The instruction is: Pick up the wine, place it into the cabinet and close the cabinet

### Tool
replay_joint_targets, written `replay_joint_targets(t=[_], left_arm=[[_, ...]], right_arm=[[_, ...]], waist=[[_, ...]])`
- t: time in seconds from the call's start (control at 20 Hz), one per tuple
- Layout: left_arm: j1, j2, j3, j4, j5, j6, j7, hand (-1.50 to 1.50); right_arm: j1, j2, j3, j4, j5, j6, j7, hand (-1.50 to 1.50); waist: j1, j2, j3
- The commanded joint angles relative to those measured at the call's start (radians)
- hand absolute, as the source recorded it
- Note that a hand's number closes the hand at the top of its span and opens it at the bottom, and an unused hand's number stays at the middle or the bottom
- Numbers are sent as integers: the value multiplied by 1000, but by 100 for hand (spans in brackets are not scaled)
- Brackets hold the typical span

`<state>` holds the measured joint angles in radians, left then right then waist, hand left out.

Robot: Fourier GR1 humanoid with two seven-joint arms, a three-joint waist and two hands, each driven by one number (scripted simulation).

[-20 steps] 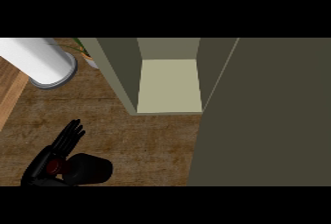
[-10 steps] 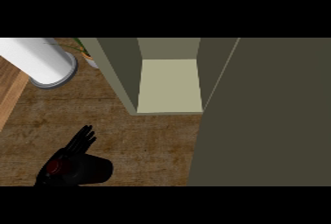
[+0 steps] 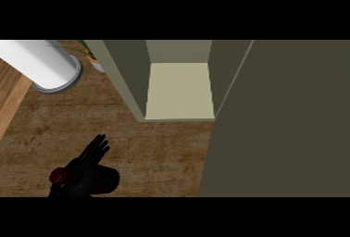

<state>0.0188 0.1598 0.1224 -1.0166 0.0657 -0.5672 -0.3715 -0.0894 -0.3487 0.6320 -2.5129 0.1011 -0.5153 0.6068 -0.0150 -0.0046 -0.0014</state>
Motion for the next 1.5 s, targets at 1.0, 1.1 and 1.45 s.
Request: replay_joint_targets(t=[1.0,1.1,1.45], left_arm=[[17,-107,58,14,-47,223,-355,150],[-14,-126,44,-68,-39,255,-272,150],[3,-141,-1,-86,-7,171,-250,150]], right_arm=[[106,-72,56,-148,59,-32,-66,-150],[66,-58,50,-177,70,-47,1,-150],[134,-87,30,-176,43,-14,-64,-150]], waist=[[5,-2,1],[8,-2,1],[7,1,1]])
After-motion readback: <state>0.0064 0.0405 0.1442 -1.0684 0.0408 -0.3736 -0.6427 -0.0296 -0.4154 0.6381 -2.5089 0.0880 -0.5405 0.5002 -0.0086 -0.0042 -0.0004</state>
